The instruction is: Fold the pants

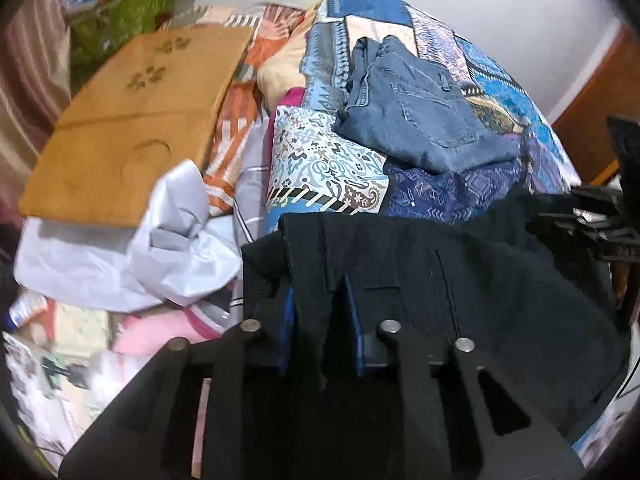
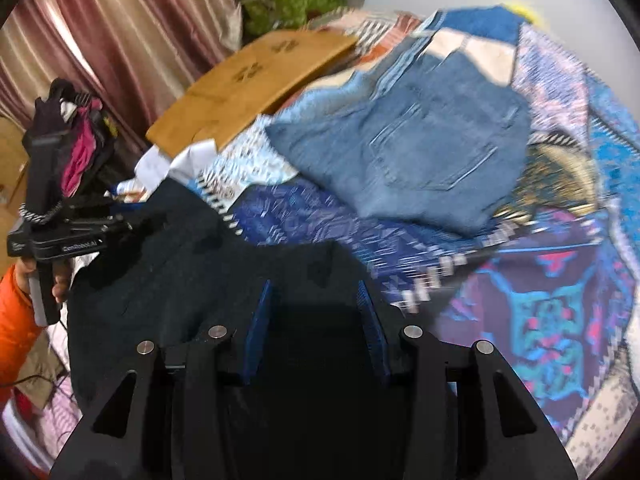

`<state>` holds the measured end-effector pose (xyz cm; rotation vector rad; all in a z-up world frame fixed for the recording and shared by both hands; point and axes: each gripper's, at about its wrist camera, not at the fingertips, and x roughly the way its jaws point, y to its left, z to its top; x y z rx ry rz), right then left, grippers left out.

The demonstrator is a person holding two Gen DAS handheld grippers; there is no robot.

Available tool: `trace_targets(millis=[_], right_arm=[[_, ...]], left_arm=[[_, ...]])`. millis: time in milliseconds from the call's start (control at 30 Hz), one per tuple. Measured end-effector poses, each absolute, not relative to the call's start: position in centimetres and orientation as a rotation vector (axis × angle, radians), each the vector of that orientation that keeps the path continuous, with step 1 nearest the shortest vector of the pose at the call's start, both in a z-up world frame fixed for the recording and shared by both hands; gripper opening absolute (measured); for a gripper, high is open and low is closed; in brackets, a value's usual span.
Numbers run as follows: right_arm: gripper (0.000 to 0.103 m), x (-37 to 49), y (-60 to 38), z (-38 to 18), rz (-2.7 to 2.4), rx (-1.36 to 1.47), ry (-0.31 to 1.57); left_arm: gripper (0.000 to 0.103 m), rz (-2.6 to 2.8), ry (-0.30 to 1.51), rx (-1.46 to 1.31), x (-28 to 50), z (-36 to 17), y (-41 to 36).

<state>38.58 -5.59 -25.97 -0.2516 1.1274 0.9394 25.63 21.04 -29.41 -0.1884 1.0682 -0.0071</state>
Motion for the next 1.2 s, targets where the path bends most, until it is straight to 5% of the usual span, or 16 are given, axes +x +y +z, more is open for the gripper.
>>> trace_targets(millis=[33, 100, 300, 467, 567, 633, 933, 1067, 1133, 1200], right_arm=[[0.038, 38.5, -5.0, -26.3, 0.954, -0.269, 1.136], [0.011, 38.0, -4.5, -26.5, 0.966, -0.318, 1.103], [0.005, 37.9, -4.3, -26.1, 0.920, -0.357, 1.009], [0.009, 38.0, -3.7, -26.2, 0.892, -0.367, 1.057], [0.020, 37.9, -5.2, -24.3, 0.878, -0.300, 1.068], [0.031, 37.3, -7.3, -22.1, 0.868, -0.252, 1.030], [0.041, 30.4, -19.8, -16.6, 0.740, -0.156, 0.887], [0.048, 27.4, -24.4, -17.5, 0.656, -0.131, 0.892], [0.048, 26.1, -26.8, -18.4, 0.611, -0.116, 0.910], [0.048, 25.3, -28.5, -19.5, 0.579, -0.097, 0.931]], left_arm=[[0.017, 0.006, 1.060, -0.155, 25.3, -29.2, 20.7], [0.013, 0.028, 1.040, -0.106, 24.8, -28.8, 20.5], [0.014, 0.077, 1.027, -0.083, 24.6, -28.6, 21.4], [0.023, 0.079, 1.073, -0.083, 24.9, -28.3, 21.4], [0.038, 0.086, 1.027, -0.095, 23.2, -25.5, 21.7], [0.060, 0.092, 1.000, -0.105, 21.9, -24.2, 21.8], [0.072, 0.098, 1.079, -0.184, 15.7, -25.3, 20.3], [0.069, 0.172, 1.150, -0.245, 13.9, -29.1, 20.2], [0.039, 0.157, 1.149, -0.283, 13.4, -30.0, 19.9], [0.026, 0.167, 1.108, -0.253, 13.0, -29.7, 19.2]])
